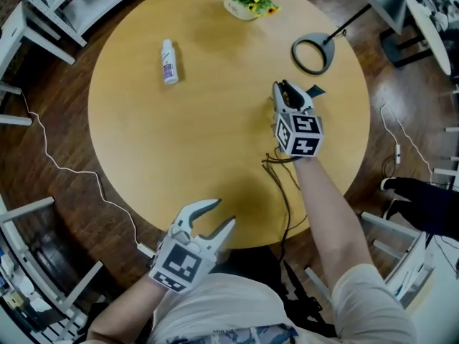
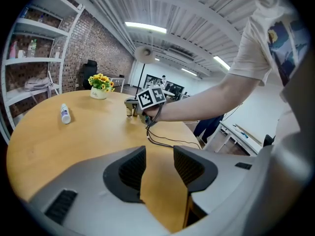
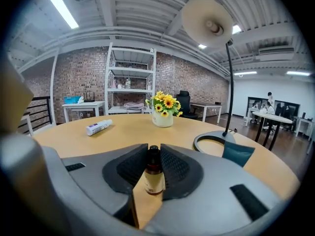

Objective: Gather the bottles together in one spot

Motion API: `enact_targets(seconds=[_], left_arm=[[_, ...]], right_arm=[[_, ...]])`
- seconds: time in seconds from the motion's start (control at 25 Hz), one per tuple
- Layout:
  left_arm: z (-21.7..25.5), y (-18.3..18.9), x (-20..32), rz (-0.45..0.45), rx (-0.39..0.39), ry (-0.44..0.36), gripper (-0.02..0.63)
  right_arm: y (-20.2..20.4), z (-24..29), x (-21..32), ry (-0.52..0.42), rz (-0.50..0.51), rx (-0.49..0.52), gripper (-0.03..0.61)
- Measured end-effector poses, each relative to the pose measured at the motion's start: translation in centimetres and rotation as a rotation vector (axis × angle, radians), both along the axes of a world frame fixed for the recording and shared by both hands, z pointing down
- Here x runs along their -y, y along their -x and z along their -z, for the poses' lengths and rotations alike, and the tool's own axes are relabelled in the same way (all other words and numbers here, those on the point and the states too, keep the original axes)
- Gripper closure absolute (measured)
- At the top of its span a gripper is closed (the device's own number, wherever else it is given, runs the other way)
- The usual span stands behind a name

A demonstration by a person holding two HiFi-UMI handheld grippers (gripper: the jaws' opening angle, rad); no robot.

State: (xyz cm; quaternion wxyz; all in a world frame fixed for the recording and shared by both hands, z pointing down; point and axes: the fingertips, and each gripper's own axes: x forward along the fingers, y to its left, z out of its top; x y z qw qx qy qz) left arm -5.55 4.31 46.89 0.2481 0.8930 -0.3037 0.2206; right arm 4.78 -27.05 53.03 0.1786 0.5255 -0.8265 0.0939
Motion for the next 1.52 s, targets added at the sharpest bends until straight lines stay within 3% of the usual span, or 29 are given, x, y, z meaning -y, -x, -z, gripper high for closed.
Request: enact_targets(seconds=[0.6,1.2,1.52], left_arm=[[-0.5,-0.4,0.3,-0.006,0.004,0.014,0.449],[-0.4,-0.8,0.4,-0.007,-0.004,0.012,0.449],[0.3,-1.9,0.4,-0.005,-0.011,0.004,0.449]], right_arm=[[-0.2,-0.7,0.1,-0.03,-0.031,0.028,0.472],[-0.5,-0.2,-0.4,-0.055,-0.017,-0.022,0.451],[-0.8,3.3,-1.8,-0.125,0.025,-0.031,0.449]])
